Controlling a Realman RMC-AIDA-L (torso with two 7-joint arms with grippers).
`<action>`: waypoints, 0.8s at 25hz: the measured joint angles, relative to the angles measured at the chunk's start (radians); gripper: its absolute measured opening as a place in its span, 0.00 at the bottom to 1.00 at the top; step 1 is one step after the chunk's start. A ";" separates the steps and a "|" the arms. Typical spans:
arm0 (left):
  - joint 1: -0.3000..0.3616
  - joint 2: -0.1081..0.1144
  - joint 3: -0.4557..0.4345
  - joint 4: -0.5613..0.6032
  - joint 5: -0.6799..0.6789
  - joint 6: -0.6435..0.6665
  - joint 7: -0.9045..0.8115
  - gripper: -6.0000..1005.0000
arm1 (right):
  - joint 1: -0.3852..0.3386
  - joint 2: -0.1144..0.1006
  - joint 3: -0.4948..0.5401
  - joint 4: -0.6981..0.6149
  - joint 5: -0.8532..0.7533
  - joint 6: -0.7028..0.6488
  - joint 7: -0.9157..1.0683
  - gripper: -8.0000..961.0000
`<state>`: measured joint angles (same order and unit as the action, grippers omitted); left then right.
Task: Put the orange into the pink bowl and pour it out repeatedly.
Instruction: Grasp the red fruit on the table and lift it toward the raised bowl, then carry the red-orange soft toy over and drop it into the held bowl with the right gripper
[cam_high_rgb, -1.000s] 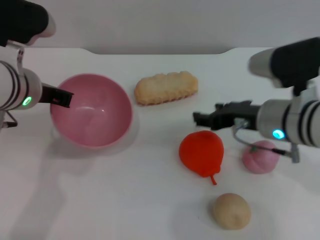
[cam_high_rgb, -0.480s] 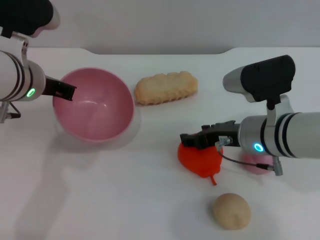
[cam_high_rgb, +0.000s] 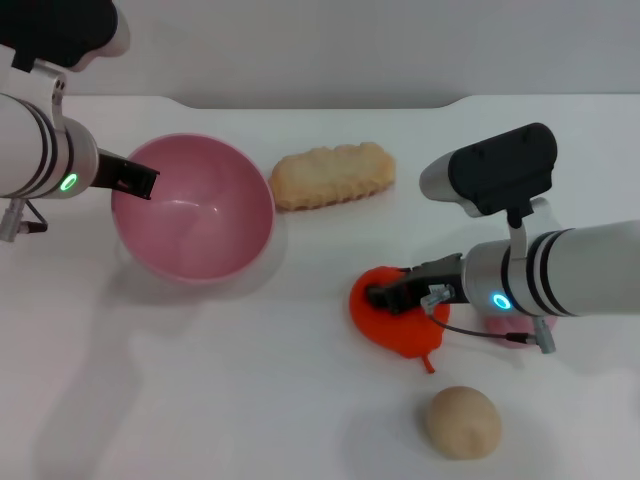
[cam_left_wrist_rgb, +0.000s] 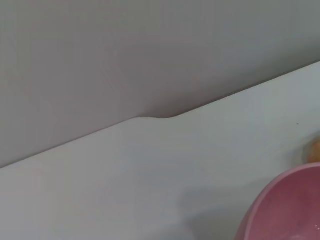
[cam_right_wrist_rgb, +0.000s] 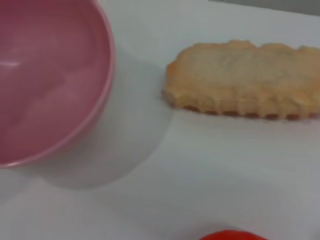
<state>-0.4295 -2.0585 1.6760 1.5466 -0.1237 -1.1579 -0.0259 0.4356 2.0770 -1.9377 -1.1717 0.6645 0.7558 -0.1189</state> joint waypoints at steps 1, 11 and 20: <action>0.000 0.000 0.000 0.000 0.000 0.000 0.000 0.05 | -0.001 0.000 0.001 -0.004 -0.002 0.000 0.000 0.60; -0.003 0.000 0.004 -0.005 -0.009 0.009 0.001 0.05 | -0.116 -0.005 0.061 -0.320 -0.116 0.073 -0.004 0.19; -0.012 -0.003 0.067 -0.038 -0.070 0.052 0.015 0.05 | -0.171 0.000 0.090 -0.597 -0.172 0.123 -0.011 0.12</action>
<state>-0.4418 -2.0611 1.7427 1.5091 -0.1933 -1.1055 -0.0112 0.2651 2.0766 -1.8481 -1.7690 0.4920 0.8791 -0.1300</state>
